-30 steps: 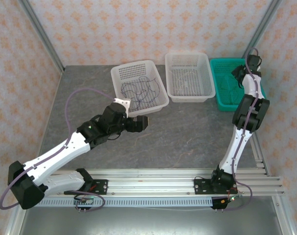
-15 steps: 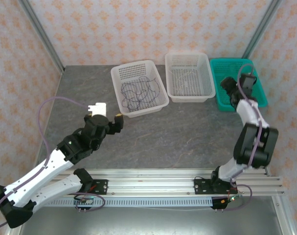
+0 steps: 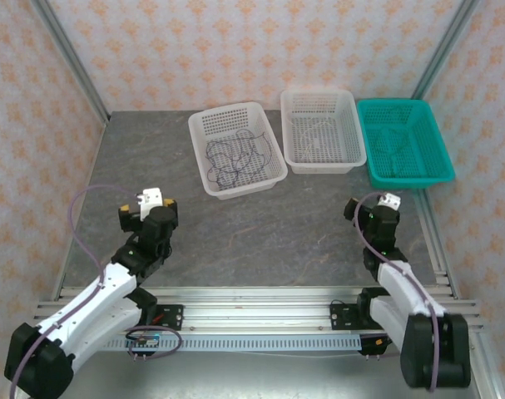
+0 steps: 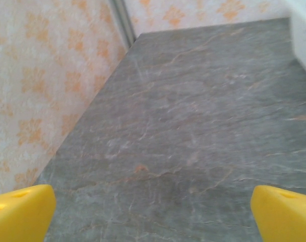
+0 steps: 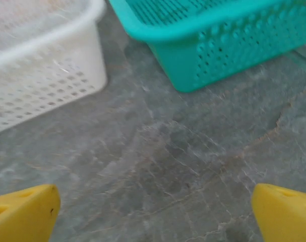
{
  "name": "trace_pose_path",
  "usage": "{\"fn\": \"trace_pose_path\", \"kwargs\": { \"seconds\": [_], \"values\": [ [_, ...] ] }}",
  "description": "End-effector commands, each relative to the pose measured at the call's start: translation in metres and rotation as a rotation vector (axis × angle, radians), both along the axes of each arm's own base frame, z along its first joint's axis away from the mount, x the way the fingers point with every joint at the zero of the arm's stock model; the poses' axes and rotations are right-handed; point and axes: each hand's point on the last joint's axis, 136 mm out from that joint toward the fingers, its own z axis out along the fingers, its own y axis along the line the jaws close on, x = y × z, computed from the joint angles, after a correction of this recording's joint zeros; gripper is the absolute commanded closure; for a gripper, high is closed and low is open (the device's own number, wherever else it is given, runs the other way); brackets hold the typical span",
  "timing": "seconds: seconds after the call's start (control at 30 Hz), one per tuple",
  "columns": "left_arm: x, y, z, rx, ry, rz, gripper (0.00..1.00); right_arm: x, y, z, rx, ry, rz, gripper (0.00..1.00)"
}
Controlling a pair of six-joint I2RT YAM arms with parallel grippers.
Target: Untangle the cables
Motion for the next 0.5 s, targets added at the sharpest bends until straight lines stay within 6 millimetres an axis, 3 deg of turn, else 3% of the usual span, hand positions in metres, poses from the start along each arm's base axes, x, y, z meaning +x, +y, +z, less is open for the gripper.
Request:
{"fn": "trace_pose_path", "kwargs": {
  "seconds": [0.0,0.1,0.17,0.2,0.23,0.27,0.33,0.4,0.47],
  "values": [
    [0.017,0.000,-0.002,-0.065,-0.104,-0.028,0.00,0.034,-0.007,0.036,-0.104,-0.151,-0.012,0.01],
    [0.030,0.004,-0.017,-0.097,-0.122,-0.038,0.00,0.062,0.001,0.034,-0.122,-0.197,0.048,0.01],
    [0.042,0.007,-0.022,-0.103,-0.111,-0.034,0.00,0.079,0.008,0.006,-0.107,-0.183,0.086,0.01],
    [0.049,0.006,-0.024,-0.103,-0.106,-0.051,0.00,0.089,0.010,0.008,-0.112,-0.241,0.093,0.01],
    [0.057,0.005,-0.024,-0.104,-0.113,-0.066,0.00,0.085,0.011,-0.004,-0.105,-0.133,0.103,0.01],
    [0.065,0.005,-0.024,-0.110,-0.121,-0.076,0.00,0.085,0.011,-0.001,-0.103,-0.083,0.113,0.01],
    [0.083,0.006,-0.027,-0.132,-0.123,-0.083,0.00,0.089,0.003,0.003,-0.103,-0.169,0.058,0.01],
    [0.102,0.004,-0.032,-0.107,-0.066,-0.098,0.00,0.084,-0.011,0.003,-0.105,-0.109,-0.034,0.01],
    [0.120,0.004,-0.050,-0.120,-0.060,-0.130,0.00,0.082,-0.008,0.003,-0.111,-0.163,-0.018,0.01]
  ]
}}
